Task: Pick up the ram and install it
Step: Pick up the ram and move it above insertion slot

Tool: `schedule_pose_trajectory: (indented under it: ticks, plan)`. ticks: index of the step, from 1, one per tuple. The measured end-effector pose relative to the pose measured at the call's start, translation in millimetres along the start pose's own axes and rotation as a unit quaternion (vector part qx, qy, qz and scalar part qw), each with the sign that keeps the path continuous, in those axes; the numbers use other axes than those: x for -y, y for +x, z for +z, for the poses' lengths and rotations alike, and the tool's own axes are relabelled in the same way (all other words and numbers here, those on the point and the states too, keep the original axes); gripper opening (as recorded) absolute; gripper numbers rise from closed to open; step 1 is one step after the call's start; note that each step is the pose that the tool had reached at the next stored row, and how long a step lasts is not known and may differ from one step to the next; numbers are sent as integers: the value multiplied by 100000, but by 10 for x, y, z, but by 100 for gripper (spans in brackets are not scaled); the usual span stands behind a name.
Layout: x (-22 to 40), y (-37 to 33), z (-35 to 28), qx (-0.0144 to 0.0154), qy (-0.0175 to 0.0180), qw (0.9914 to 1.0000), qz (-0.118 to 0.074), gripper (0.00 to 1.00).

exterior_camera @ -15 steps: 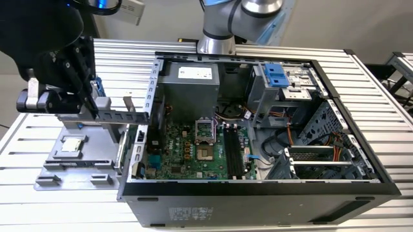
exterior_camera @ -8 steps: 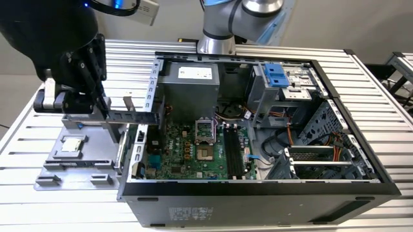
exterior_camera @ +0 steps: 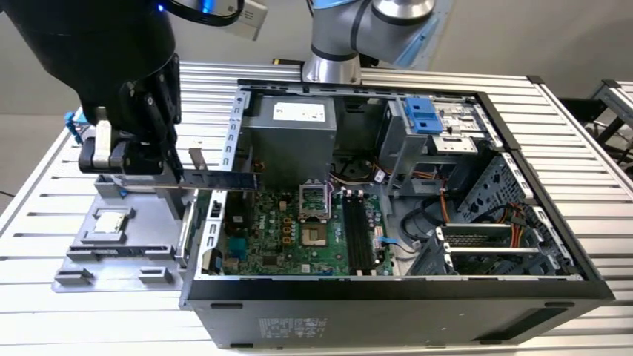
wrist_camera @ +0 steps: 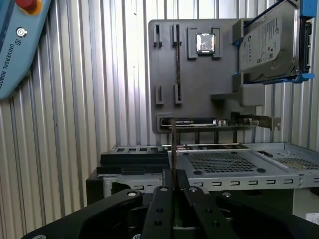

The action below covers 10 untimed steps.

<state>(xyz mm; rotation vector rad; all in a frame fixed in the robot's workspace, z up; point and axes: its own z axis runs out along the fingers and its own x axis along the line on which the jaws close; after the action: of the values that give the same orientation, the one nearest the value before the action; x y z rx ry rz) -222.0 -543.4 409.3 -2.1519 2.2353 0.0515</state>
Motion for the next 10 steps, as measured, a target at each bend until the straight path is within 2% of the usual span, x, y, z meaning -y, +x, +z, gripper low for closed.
schedule_pose_trajectory:
  ticks: [10]
  plan:
    - [177,-7,1,2,1,100000,0,0]
